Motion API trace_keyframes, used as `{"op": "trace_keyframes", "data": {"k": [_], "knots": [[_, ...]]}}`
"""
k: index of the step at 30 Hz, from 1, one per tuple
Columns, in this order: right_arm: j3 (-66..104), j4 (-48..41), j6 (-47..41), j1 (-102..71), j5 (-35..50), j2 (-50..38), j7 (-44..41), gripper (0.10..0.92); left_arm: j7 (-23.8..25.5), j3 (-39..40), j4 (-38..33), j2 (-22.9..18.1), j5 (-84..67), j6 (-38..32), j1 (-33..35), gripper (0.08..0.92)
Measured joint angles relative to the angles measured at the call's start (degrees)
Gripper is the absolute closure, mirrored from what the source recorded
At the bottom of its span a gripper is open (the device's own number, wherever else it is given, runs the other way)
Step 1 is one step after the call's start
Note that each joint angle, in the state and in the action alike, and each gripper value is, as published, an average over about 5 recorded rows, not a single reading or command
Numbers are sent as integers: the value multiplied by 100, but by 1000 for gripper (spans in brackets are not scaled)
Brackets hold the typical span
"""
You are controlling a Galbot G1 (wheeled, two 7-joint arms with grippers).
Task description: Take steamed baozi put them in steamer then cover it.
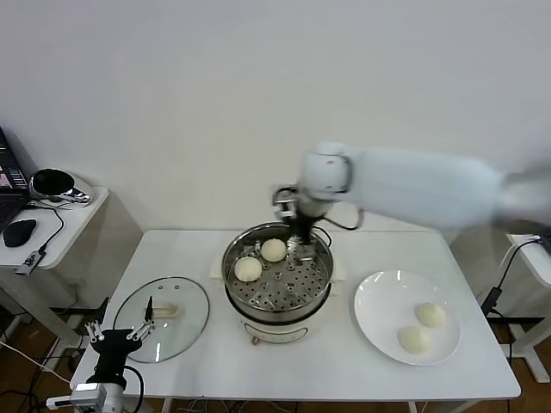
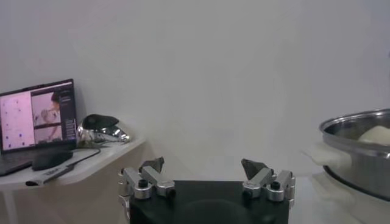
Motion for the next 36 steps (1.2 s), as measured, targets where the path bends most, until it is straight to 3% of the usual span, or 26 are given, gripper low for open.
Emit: {"op": "trace_keyframes", "data": {"k": [9,17,26,36], "knots": [[-266,753,834,-63,-1212,-1833,-327,203,-2,30,-29,-32,92,0,61,177],[214,979,1245,-1064,-2122,-2881,-287,203,-2,31,-69,-84,139,-1,107,177],[1673,911,1413,-3044,-2686,-3264,-88,203,-7,7,-141,-133,197,-12,195,177],[2901,565,1503,-4589,-2934,-3056,131,203,-12,-74,-119,-147,199,-25,228,177]]}}
